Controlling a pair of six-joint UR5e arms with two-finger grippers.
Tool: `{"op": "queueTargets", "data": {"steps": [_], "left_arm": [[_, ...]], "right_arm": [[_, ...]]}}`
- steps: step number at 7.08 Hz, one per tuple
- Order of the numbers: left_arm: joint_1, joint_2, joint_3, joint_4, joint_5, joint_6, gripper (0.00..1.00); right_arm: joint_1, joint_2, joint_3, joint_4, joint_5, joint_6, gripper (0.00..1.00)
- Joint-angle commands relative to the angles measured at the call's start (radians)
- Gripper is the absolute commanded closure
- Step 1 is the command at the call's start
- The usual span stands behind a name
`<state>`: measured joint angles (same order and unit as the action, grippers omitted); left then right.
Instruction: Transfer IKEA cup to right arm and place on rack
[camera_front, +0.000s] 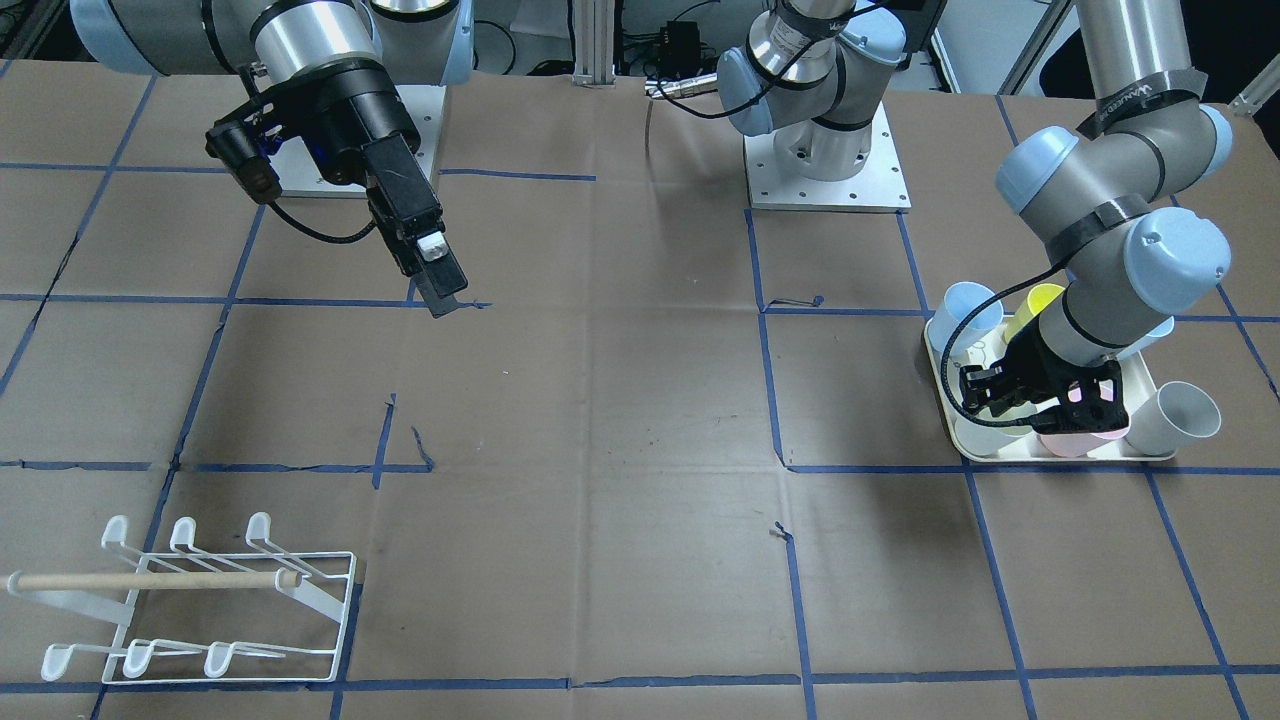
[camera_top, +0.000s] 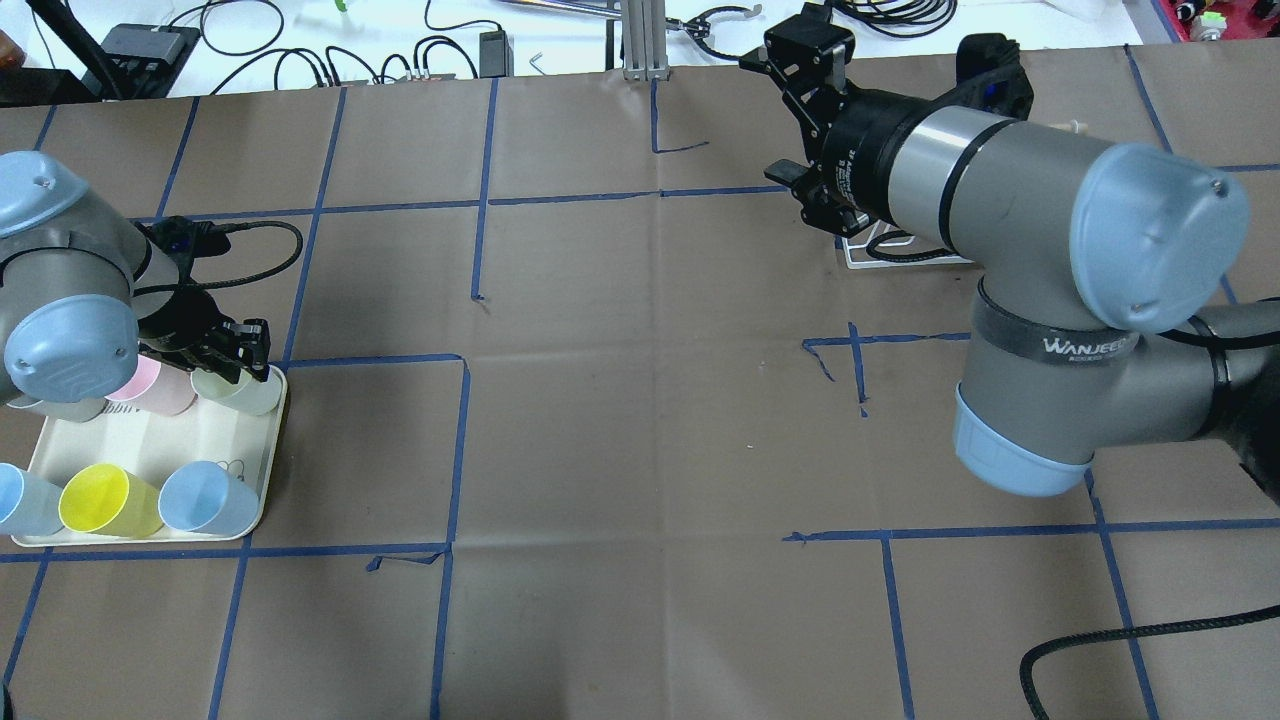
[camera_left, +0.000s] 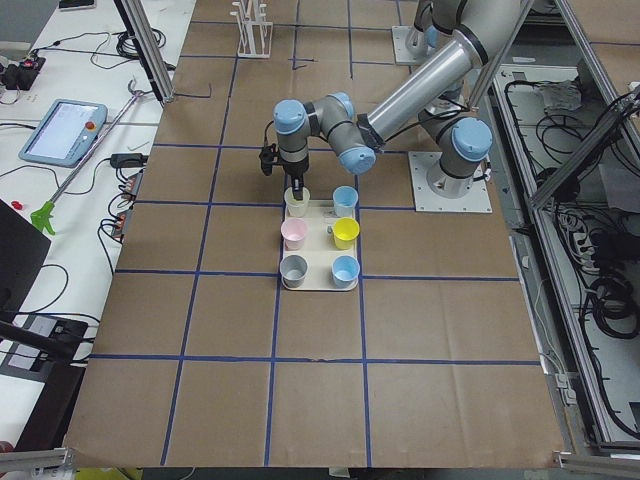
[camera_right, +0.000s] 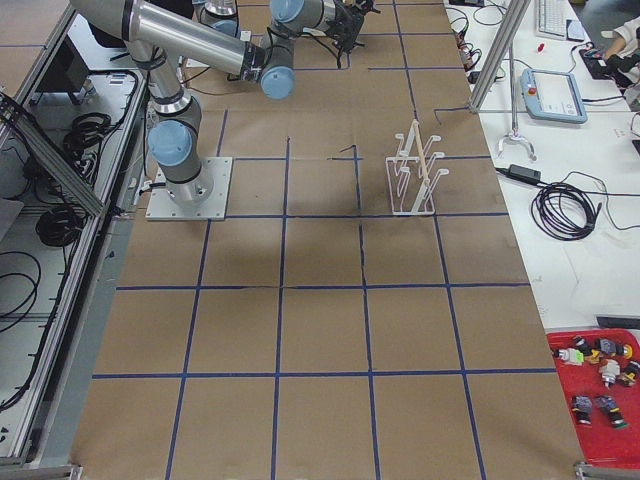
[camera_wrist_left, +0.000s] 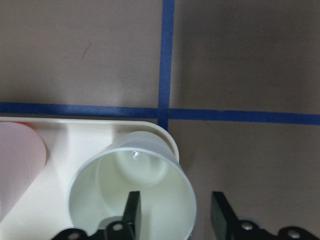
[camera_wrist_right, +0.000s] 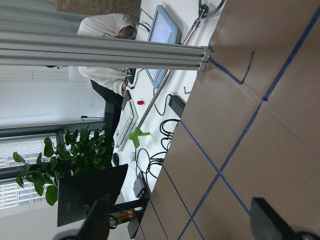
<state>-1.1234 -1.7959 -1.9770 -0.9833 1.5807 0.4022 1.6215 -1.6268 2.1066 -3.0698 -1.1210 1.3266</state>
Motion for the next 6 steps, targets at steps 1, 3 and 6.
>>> {"op": "queueTargets", "data": {"steps": [1,3,6], "left_arm": [[0.001,0.000,0.003,0.000,-0.001,0.003,1.00],[0.001,0.013,0.050,-0.018,0.005,0.003,1.00],[-0.004,0.064,0.290,-0.345,0.005,-0.008,1.00]], "right_arm": [[0.001,0.001,0.023,-0.006,0.057,0.017,0.00],[0.000,0.002,0.061,-0.030,0.164,0.019,0.00],[-0.008,0.030,0.122,-0.036,0.168,0.002,0.00]]}}
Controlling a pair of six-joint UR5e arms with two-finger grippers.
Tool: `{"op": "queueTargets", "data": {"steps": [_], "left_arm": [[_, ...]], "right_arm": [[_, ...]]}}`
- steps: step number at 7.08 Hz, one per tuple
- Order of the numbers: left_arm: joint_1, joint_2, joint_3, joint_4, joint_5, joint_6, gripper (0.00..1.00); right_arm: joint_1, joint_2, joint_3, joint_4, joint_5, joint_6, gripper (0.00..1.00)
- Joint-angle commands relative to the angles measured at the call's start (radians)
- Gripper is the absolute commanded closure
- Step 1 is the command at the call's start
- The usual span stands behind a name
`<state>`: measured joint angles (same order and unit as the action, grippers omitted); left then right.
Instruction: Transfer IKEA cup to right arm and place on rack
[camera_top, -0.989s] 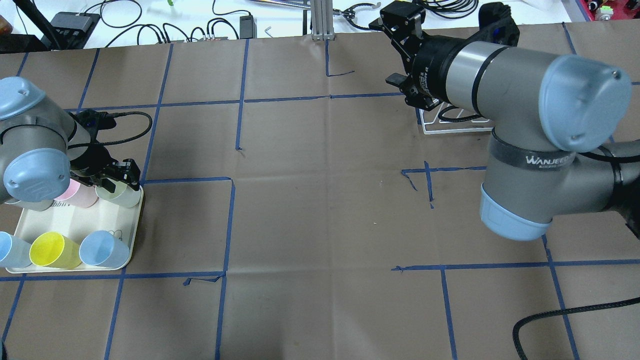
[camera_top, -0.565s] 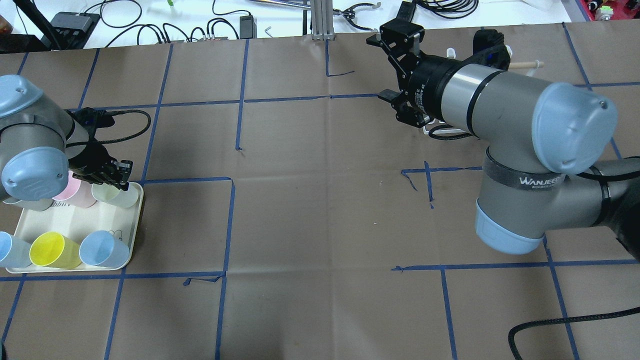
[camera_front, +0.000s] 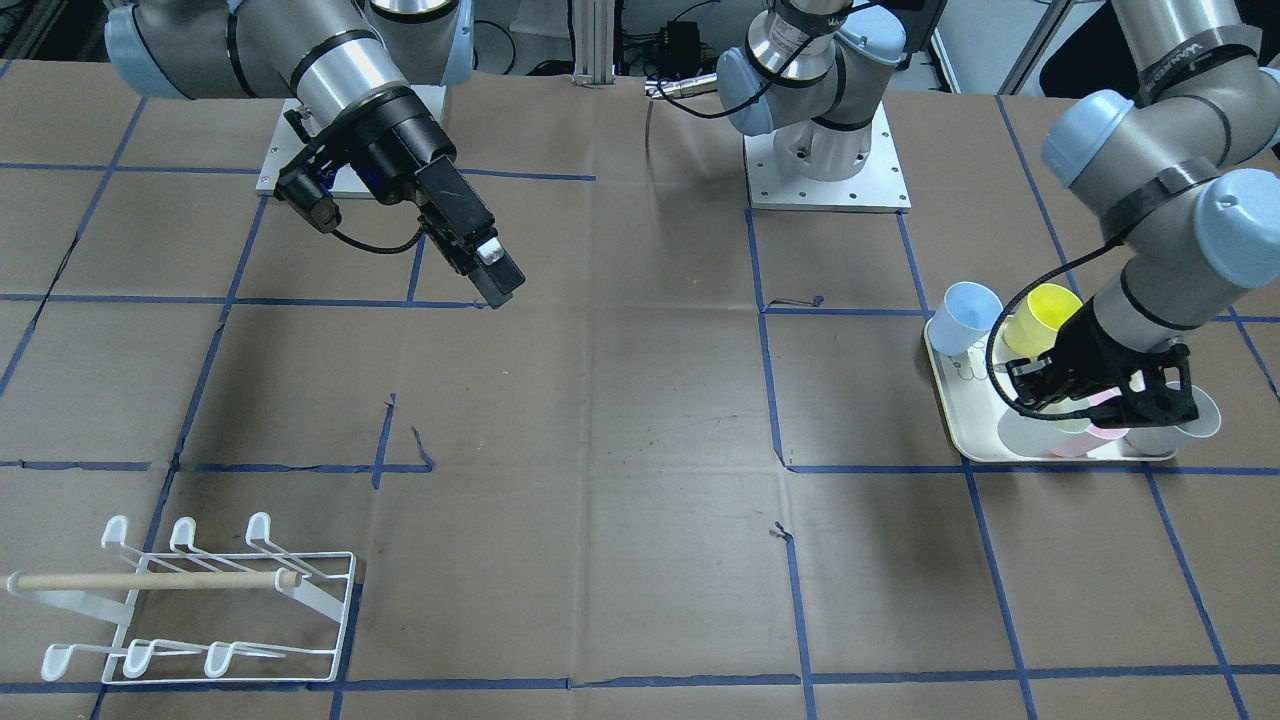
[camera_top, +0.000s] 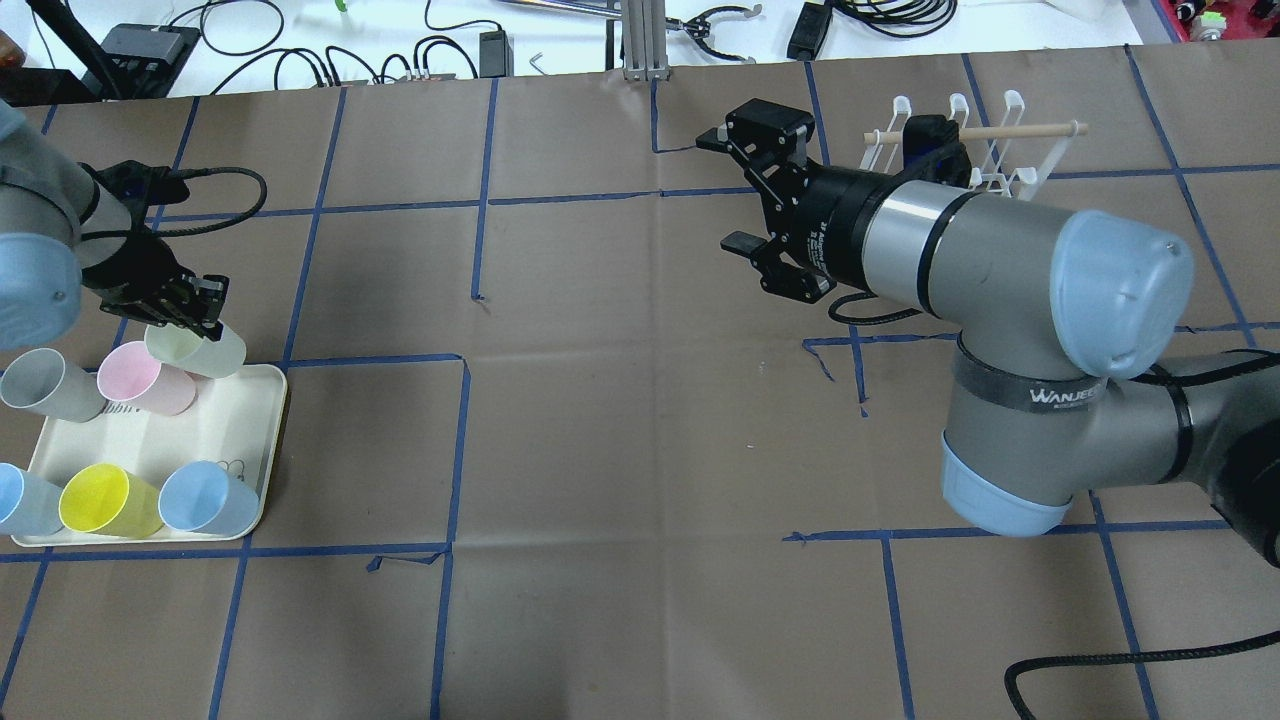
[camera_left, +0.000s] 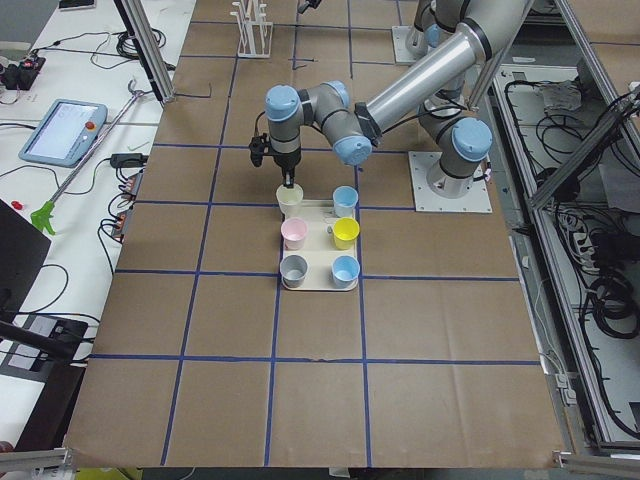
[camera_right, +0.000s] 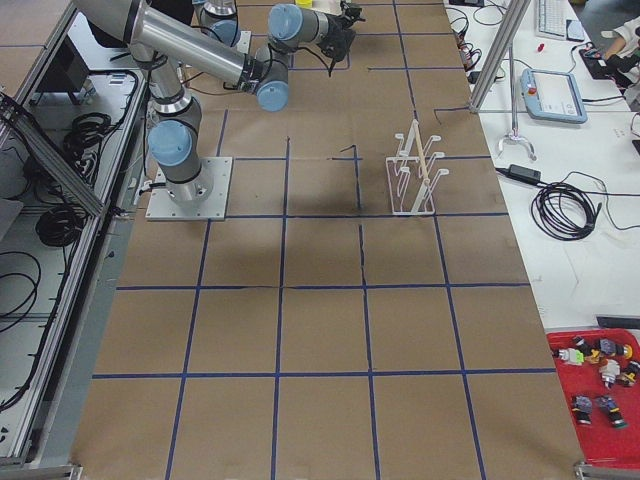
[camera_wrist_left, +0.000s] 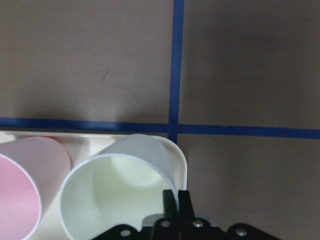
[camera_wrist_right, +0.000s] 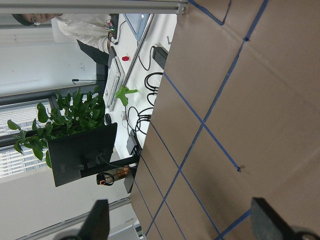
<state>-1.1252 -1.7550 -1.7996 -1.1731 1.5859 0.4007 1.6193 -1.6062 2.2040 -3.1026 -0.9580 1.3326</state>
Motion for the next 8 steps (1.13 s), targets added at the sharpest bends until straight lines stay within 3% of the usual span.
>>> {"op": "queueTargets", "data": {"steps": [1,2,4,6,7,8], "left_arm": [[-0.005,0.029,0.241,-0.325,0.000,-0.013,1.00],[-0.007,0.020,0.350,-0.456,0.000,-0.022,1.00],[-0.021,-0.004,0.384,-0.468,-0.042,0.003,1.00],[-0.039,-0.001,0.376,-0.413,-0.324,0.036,1.00],[-0.045,0.002,0.373,-0.380,-0.413,0.065,1.00],[-0.053,0.023,0.340,-0.343,-0.555,0.181,1.00]], "right_arm": [[-0.009,0.009,0.025,-0.004,0.007,-0.006,0.00],[-0.010,0.018,0.025,-0.004,0.008,-0.028,0.00],[-0.025,0.034,0.025,-0.014,0.002,-0.064,0.00],[-0.026,0.098,0.045,-0.268,-0.010,-0.052,0.00],[-0.026,0.173,0.042,-0.401,-0.010,-0.046,0.00],[-0.024,0.198,0.046,-0.465,-0.010,-0.043,0.00]]}}
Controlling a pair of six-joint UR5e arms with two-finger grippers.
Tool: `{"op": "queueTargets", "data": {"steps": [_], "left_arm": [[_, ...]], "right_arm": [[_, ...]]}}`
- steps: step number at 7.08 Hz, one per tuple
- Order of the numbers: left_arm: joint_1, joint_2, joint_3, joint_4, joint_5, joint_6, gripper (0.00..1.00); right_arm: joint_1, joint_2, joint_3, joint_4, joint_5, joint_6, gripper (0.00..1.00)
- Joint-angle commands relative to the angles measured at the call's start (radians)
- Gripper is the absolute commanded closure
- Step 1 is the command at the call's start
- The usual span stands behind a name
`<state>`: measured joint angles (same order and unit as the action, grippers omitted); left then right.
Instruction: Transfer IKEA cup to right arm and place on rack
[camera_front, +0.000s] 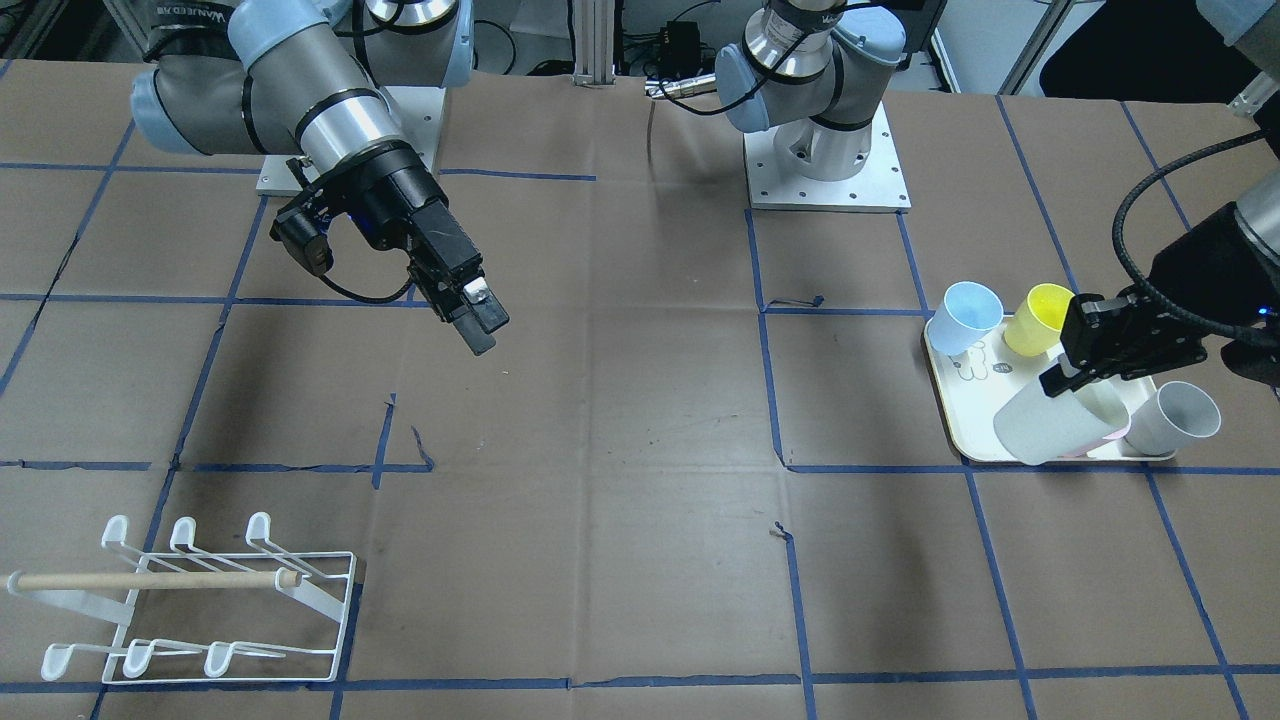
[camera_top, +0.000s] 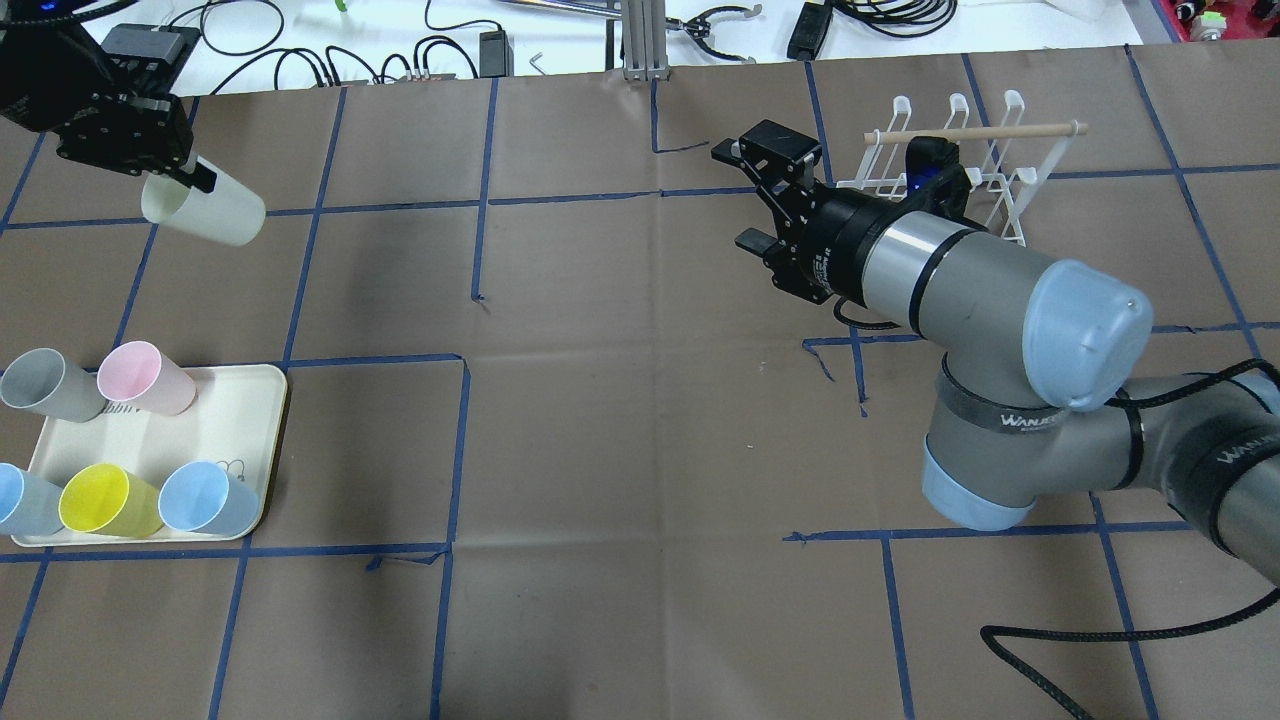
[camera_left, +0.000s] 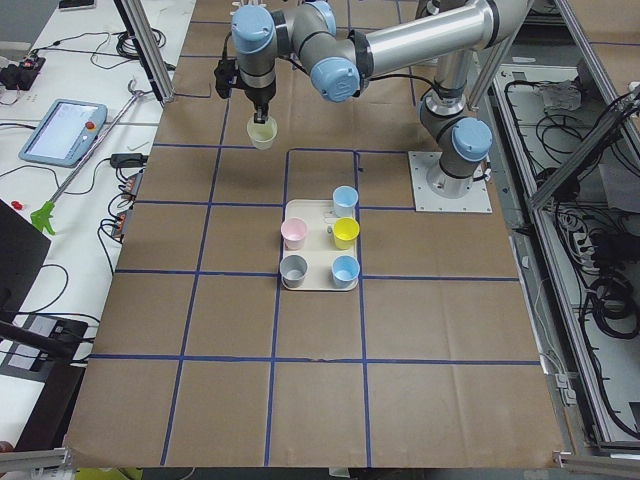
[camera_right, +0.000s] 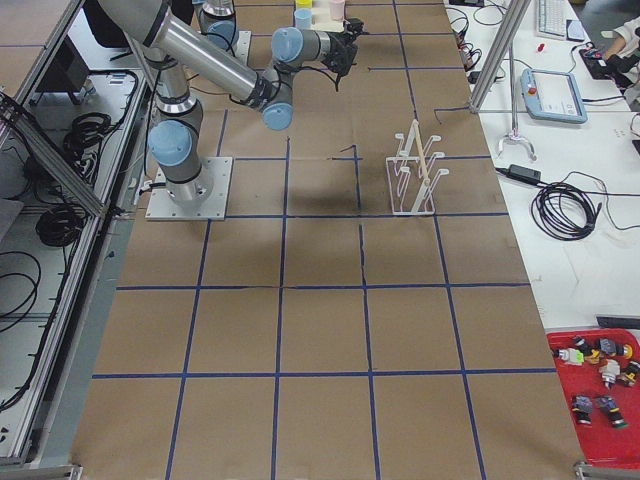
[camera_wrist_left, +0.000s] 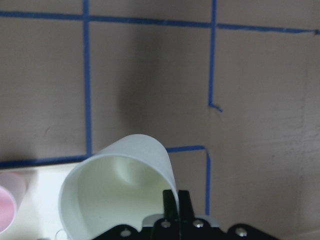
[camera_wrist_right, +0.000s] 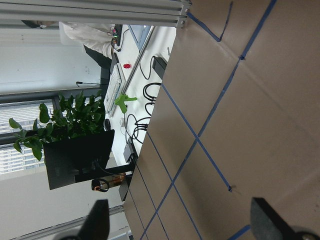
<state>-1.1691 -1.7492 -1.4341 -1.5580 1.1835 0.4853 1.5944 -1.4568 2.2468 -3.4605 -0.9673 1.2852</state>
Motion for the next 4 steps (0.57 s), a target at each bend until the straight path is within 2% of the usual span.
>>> {"op": "queueTargets", "data": {"steps": [1,2,4], "left_arm": [[-0.012,0.043,-0.096,0.147,-0.283,0.145,1.00],[-0.018,0.057,-0.168,0.332,-0.298,0.169,1.00],[-0.067,0.066,-0.346,0.703,-0.440,0.165,1.00]], "right_arm": [[0.001,0.044,0.004,-0.109,-0.002,0.009,0.00],[0.002,0.043,0.005,-0.103,-0.002,0.022,0.00],[0.004,0.009,0.075,-0.092,-0.007,0.020,0.00]]}}
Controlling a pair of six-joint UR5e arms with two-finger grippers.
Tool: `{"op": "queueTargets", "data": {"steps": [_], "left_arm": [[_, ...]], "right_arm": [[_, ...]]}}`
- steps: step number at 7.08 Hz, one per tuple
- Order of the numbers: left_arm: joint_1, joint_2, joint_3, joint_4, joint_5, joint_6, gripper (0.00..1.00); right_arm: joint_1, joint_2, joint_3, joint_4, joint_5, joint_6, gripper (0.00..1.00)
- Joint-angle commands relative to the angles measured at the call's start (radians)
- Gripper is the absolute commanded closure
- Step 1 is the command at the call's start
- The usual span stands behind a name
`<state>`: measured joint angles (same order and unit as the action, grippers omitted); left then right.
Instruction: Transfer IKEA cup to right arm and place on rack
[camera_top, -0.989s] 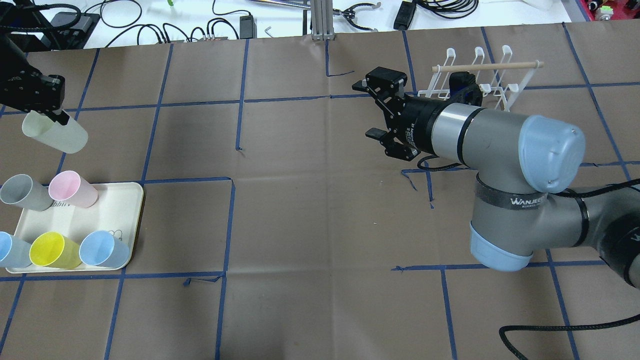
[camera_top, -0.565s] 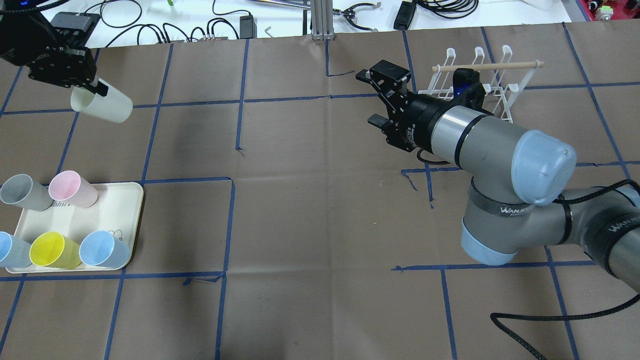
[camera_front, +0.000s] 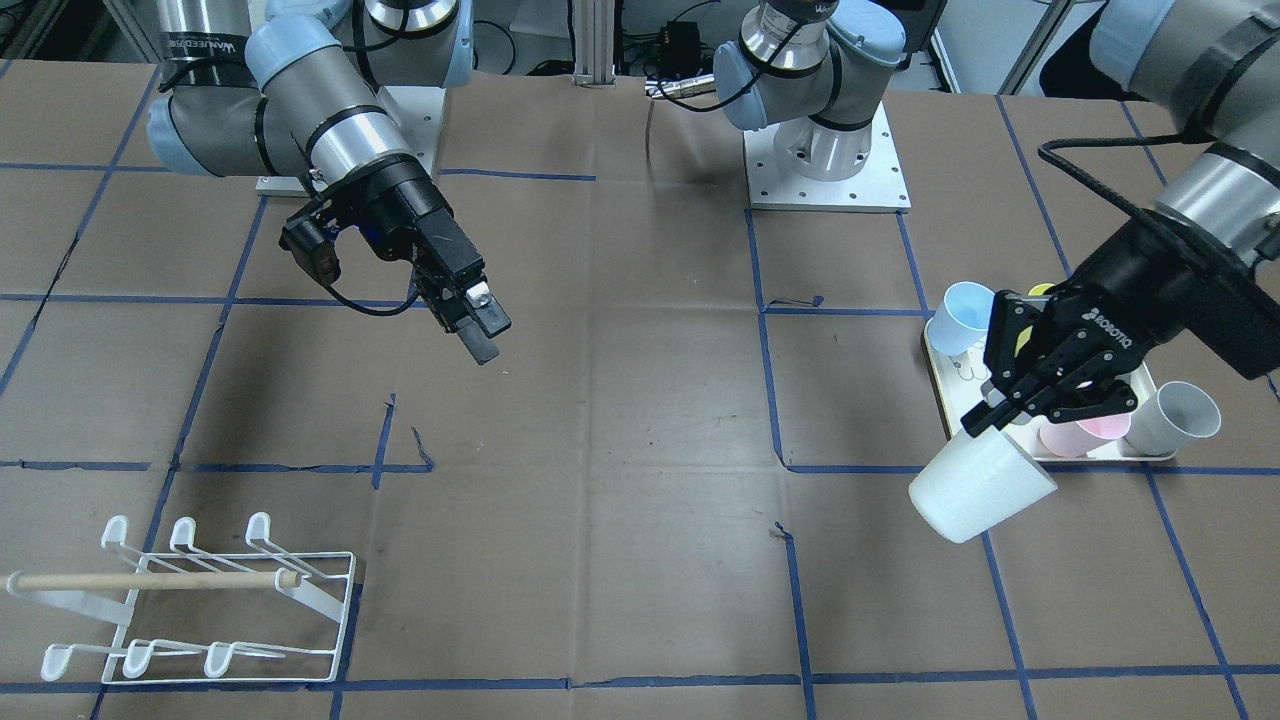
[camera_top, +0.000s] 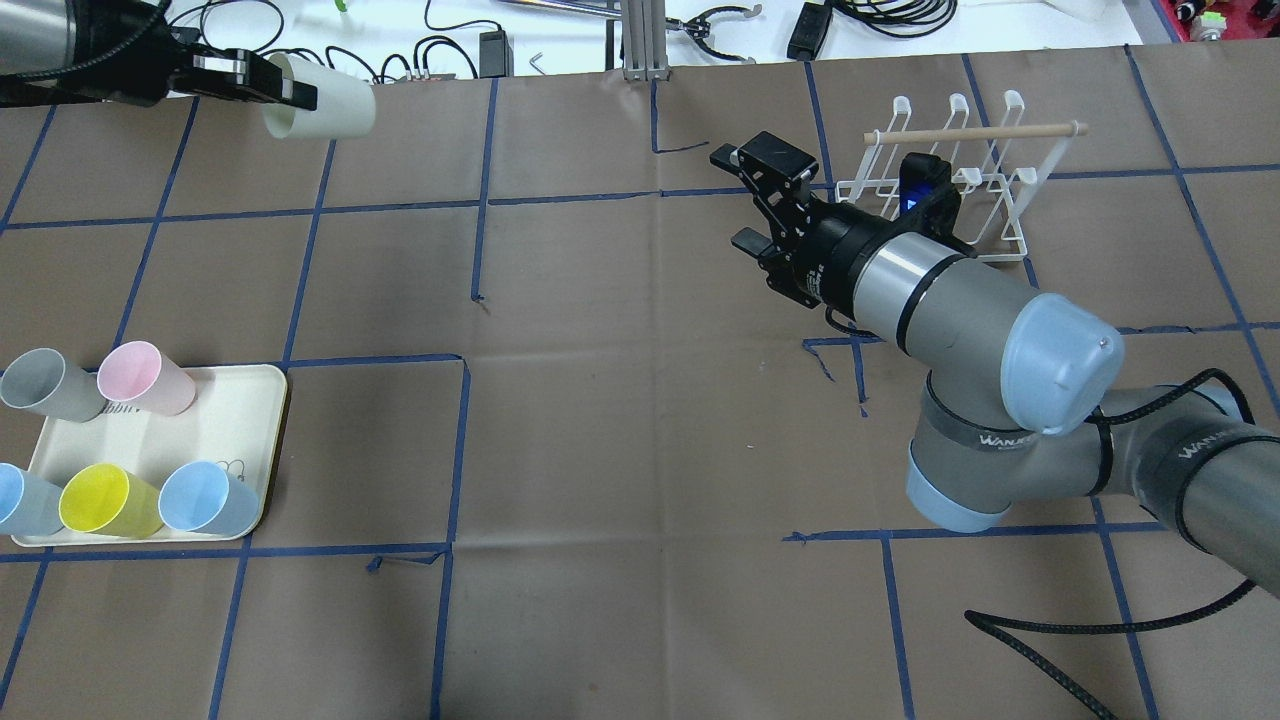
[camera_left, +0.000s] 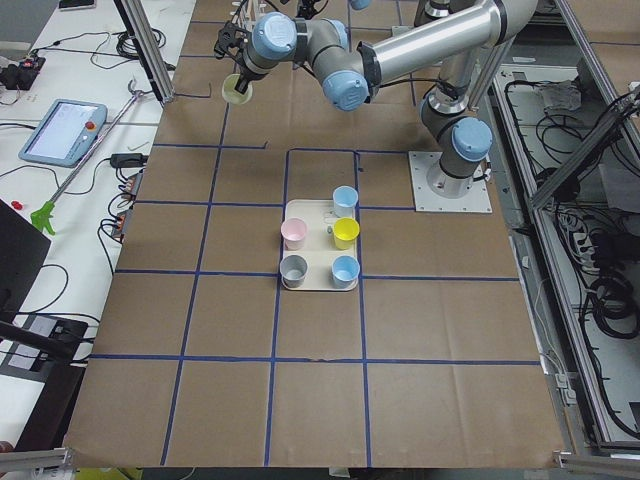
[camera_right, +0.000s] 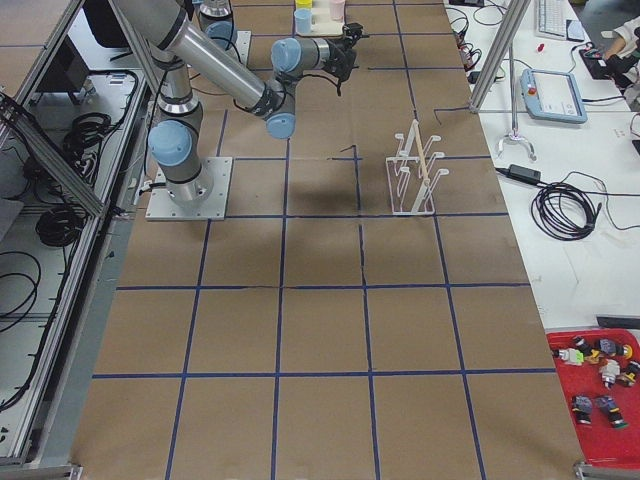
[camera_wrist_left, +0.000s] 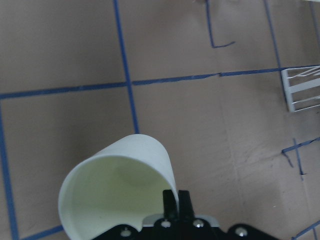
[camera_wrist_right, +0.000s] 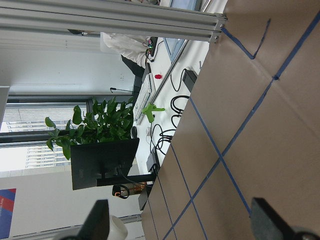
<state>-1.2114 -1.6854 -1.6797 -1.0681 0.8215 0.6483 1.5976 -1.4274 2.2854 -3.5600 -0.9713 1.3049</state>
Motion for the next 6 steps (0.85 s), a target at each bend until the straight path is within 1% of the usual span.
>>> {"op": "queueTargets", "data": {"steps": [1,2,3,5,6], "left_arm": [[-0.040,-0.023,-0.165,0.373,-0.108,-0.001,1.00],[-0.060,-0.031,-0.210,0.483,-0.178,0.001,1.00],[-0.066,-0.046,-0.256,0.584,-0.229,0.001,1.00],[-0.112,-0.054,-0.365,0.809,-0.269,-0.050,1.00],[-0.140,-0.059,-0.409,0.977,-0.263,-0.203,1.00]], "right_arm": [[0.001,-0.033,0.036,0.007,-0.012,0.002,0.00],[0.002,-0.033,0.036,0.007,-0.013,0.002,0.00],[0.001,-0.033,0.036,0.007,-0.012,0.002,0.00],[0.001,-0.033,0.032,0.027,-0.013,-0.004,0.00],[0.001,-0.027,0.034,0.029,-0.012,-0.003,0.00]]}}
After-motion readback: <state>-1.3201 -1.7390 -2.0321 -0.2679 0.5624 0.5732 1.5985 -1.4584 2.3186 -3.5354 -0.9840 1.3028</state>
